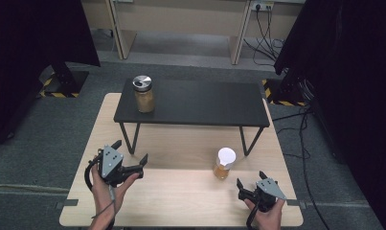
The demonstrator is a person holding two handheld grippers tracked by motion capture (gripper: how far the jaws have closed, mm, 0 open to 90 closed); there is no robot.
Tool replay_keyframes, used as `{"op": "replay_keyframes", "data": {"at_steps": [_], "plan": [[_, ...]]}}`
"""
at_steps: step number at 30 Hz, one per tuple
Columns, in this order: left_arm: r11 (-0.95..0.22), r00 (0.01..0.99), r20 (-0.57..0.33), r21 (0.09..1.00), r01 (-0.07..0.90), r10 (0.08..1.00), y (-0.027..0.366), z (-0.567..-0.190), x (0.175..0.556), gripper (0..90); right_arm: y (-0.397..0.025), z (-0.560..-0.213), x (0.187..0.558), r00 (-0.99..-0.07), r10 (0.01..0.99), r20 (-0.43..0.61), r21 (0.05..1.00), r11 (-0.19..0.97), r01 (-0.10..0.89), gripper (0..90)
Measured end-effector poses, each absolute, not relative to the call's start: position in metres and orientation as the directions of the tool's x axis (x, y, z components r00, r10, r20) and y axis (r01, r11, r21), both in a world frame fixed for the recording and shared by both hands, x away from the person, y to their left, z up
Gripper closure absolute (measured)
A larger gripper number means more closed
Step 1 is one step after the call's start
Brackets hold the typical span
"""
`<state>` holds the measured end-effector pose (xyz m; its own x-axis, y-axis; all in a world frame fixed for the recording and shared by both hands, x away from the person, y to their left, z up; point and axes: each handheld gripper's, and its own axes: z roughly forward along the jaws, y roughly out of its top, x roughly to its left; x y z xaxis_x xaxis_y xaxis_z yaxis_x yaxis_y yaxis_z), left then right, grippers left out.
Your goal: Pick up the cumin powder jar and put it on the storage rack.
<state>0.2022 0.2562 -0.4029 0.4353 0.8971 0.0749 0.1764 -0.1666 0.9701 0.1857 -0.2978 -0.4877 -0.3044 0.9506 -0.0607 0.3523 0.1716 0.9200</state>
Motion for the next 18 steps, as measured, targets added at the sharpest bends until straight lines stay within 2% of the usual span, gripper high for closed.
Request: {"op": "replay_keyframes", "data": {"at_steps": [11,18], "plan": [[-0.162,0.463,0.044,0.962,0.219,0.886,0.253,-0.451,0.195,1.3,-0.297,-0.487,0.186,-0.304,0.951,-0.064,0.919,0.175,0.353,8.0],[-0.173,0.471,0.017,0.941,0.291,0.882,0.251,-0.472,0.2,1.3,-0.297,-0.487,0.185,-0.302,0.951,-0.067,0.919,0.177,0.352,8.0]]}}
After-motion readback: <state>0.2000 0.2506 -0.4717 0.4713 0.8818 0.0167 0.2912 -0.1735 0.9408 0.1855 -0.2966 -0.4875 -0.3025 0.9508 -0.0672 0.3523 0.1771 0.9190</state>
